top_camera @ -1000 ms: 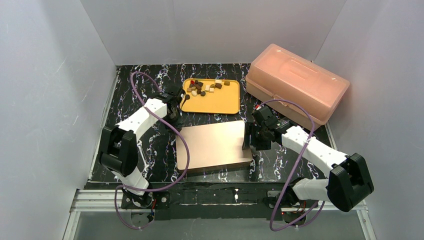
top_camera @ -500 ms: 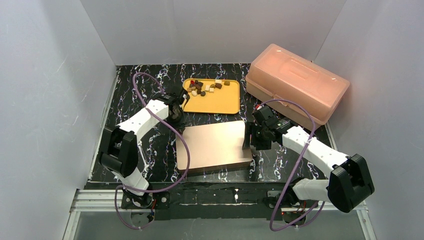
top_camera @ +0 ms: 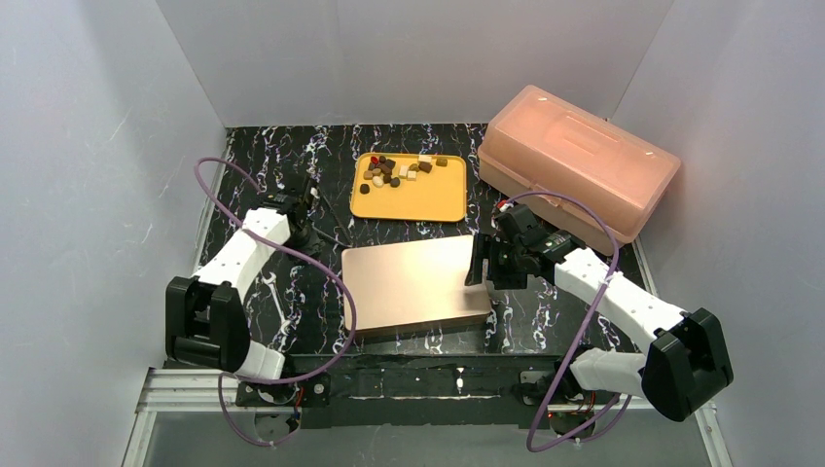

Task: Pack the chocolate

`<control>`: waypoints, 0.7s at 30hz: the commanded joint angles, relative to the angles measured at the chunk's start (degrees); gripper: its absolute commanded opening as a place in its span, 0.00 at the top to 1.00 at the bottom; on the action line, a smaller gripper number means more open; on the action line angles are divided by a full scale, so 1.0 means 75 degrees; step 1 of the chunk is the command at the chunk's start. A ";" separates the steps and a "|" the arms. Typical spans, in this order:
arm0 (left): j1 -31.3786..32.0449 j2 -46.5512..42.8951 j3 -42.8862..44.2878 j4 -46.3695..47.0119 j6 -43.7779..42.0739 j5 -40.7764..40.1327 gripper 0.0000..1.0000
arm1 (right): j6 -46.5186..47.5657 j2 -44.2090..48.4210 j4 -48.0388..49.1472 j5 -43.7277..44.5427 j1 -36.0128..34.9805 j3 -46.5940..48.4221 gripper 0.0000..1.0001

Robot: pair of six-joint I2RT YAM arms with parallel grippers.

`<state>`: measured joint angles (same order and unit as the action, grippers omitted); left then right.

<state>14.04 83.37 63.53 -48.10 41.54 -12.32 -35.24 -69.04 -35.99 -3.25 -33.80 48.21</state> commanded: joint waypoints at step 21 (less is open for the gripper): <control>0.1538 0.1986 0.0803 0.0491 -0.0471 0.1539 0.84 | -0.0614 0.1287 0.0116 -0.0075 0.0007 -0.0805 0.17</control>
<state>22.92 97.01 67.24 -43.88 36.45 -2.59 -38.41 -61.28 -34.70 -4.60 -33.69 42.17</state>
